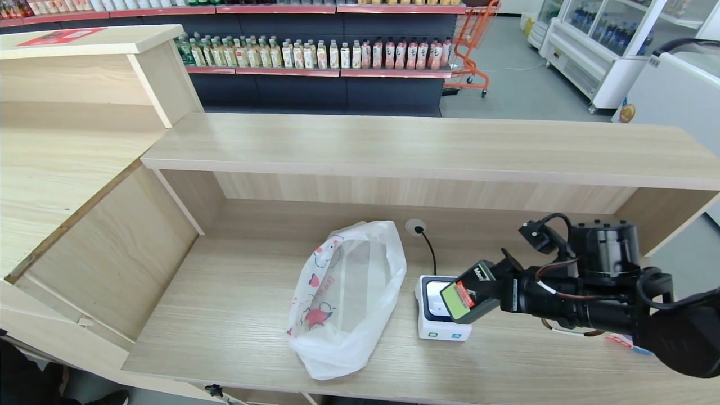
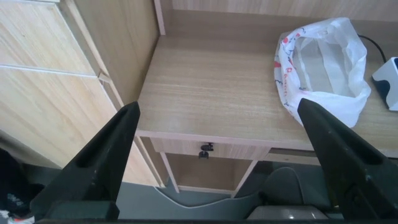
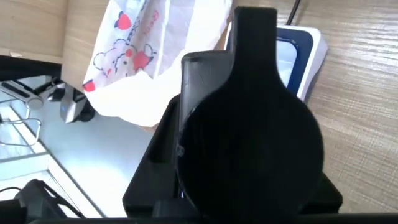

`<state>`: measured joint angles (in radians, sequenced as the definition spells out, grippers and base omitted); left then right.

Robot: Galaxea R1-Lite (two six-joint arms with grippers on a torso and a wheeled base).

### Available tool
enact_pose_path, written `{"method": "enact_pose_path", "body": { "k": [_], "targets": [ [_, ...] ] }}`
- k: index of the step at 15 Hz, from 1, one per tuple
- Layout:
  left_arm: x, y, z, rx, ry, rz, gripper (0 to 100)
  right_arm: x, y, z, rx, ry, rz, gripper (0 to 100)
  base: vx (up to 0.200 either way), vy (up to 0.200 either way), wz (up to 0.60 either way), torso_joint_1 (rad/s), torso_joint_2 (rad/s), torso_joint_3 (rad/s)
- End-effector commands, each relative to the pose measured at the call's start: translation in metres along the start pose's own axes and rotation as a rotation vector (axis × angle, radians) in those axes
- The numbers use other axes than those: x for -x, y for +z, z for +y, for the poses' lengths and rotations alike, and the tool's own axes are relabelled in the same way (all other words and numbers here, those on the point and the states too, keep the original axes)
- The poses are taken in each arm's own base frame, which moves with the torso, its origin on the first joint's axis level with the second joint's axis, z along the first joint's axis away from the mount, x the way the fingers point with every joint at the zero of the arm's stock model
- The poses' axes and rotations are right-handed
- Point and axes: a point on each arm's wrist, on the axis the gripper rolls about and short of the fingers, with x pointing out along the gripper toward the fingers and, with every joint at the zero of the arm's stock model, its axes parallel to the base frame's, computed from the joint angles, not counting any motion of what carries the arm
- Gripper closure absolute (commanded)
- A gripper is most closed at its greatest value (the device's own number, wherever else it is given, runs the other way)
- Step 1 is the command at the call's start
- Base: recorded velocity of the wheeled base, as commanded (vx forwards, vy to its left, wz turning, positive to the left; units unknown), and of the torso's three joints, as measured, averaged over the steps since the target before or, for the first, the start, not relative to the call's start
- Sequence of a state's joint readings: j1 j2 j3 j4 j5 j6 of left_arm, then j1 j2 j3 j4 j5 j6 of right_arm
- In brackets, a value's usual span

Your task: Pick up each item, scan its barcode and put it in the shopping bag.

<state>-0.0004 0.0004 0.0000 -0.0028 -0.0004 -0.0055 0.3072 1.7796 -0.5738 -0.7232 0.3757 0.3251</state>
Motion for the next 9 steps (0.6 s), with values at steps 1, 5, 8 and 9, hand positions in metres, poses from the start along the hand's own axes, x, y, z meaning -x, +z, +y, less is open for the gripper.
{"method": "enact_pose_path", "body": {
  "k": [1,5,8,9],
  "targets": [
    [0.000,0.000,0.000,0.001,-0.002,-0.001,0,-0.025,-0.001,-0.010,-0.013,-0.016,0.030,100,0.000,0.000,0.00,0.000,0.00,0.000],
    [0.000,0.000,0.000,-0.002,-0.001,0.001,0,-0.043,-0.003,-0.016,-0.013,-0.073,0.032,100,0.000,0.000,0.00,0.000,0.00,0.000],
    [0.000,0.000,0.000,-0.002,-0.002,0.001,0,-0.050,-0.005,-0.014,-0.007,-0.059,0.044,100,0.000,0.000,0.00,0.000,0.00,0.000],
    [0.000,0.000,0.000,-0.002,-0.002,0.001,0,-0.056,-0.006,-0.013,0.001,-0.051,0.039,100,0.000,0.000,0.00,0.000,0.00,0.000]
  ]
}}
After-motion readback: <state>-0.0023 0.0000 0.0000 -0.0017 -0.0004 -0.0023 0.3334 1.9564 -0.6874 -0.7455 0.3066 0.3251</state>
